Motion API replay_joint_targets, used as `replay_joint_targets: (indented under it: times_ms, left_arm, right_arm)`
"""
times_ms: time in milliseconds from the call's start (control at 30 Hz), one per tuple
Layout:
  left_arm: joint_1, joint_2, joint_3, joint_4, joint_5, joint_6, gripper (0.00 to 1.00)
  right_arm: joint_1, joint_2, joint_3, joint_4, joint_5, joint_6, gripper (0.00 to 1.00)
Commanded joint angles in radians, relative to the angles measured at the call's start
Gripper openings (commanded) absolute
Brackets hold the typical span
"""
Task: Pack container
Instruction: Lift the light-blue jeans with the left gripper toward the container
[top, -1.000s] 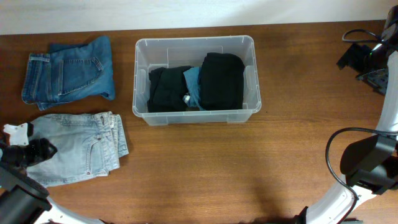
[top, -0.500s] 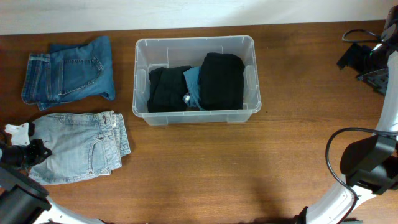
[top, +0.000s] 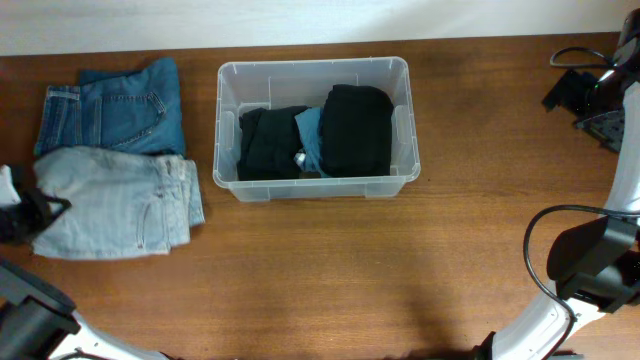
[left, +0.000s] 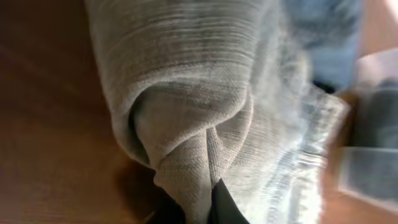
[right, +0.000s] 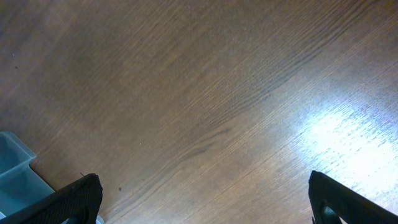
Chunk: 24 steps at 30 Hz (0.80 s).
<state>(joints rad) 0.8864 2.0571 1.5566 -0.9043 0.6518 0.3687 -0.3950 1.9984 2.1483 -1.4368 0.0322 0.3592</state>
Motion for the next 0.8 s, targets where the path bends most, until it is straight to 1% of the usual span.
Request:
replay_joint_targets:
  times_ms: [0, 100, 200, 300, 400, 533, 633, 767]
  left_arm:
    - [-0.001, -0.041, 0.126, -0.040, 0.113, -0.066, 0.01]
    - [-0.001, -0.093, 0.178, -0.049, 0.123, -0.071, 0.01]
    - [-0.002, -0.161, 0.226, -0.047, 0.171, -0.093, 0.01]
    - [-0.008, -0.224, 0.257, -0.036, 0.255, -0.114, 0.01]
    - [-0.040, -0.320, 0.262, 0.017, 0.331, -0.175, 0.01]
    - [-0.118, -0.430, 0.262, 0.098, 0.333, -0.270, 0.01]
    - [-0.237, -0.531, 0.262, 0.169, 0.332, -0.321, 0.01]
    - [-0.404, -0.623, 0.262, 0.245, 0.287, -0.332, 0.01]
  right_arm:
    - [0.001, 0.005, -0.007, 0.000, -0.002, 0.002, 0.98]
    - [0.001, 0.005, -0.007, 0.000, -0.002, 0.002, 0.98]
    - [0.001, 0.005, -0.007, 0.000, -0.002, 0.002, 0.99]
    - [0.001, 0.005, -0.007, 0.000, -0.002, 0.001, 0.98]
    - [0.001, 0.005, -0.007, 0.000, -0.002, 0.001, 0.98]
    - [0.001, 0.005, -0.007, 0.000, -0.002, 0.001, 0.98]
    - [0.001, 0.005, -0.007, 0.000, -0.002, 0.002, 0.98]
    - [0.001, 0.005, -0.007, 0.000, -0.002, 0.002, 0.98]
